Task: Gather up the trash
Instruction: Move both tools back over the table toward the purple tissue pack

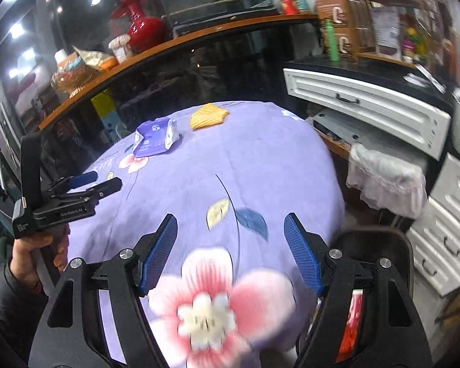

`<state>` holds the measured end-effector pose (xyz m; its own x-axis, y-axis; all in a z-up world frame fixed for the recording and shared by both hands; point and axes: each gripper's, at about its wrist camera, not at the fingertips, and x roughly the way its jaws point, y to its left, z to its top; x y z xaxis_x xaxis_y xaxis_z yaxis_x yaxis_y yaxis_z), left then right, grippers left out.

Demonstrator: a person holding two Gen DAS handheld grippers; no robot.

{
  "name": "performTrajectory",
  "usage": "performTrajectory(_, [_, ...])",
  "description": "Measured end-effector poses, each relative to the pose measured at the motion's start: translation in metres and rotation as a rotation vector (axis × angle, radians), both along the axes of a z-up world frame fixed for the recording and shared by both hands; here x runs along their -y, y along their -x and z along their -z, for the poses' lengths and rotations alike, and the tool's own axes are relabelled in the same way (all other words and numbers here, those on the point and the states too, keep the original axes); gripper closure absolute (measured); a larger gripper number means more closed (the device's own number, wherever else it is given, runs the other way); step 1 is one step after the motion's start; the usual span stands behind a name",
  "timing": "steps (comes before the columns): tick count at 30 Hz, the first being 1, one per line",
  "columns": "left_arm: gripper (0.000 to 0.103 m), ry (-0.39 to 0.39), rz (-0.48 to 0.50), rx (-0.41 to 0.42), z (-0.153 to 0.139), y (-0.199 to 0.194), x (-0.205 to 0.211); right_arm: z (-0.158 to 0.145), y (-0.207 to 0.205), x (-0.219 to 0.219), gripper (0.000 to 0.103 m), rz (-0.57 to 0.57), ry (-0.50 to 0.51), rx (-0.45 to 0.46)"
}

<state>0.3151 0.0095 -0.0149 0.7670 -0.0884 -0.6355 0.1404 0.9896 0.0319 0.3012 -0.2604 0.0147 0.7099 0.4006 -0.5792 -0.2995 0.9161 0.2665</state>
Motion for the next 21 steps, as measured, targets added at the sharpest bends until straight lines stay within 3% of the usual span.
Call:
performTrajectory(7, [0.010, -0.016, -0.143, -0.027, 0.011, -0.054, -0.066, -0.008, -0.074, -0.049, 0.031, -0.075, 0.050, 0.022])
performTrajectory(11, [0.011, 0.016, -0.199, -0.048, 0.012, -0.096, -0.099, -0.014, -0.124, -0.060, 0.031, -0.065, -0.026, -0.004])
performTrajectory(13, [0.014, 0.001, -0.207, -0.056, 0.013, -0.116, -0.105, -0.013, -0.155, -0.069, 0.031, -0.084, -0.050, -0.039])
performTrajectory(17, [0.025, -0.010, -0.214, -0.074, 0.018, -0.154, -0.113, -0.010, -0.198, -0.088, 0.031, -0.084, -0.032, -0.047])
performTrajectory(21, [0.028, -0.036, -0.224, -0.089, 0.027, -0.183, -0.115, -0.006, -0.227, -0.107, 0.031, -0.105, 0.017, -0.033])
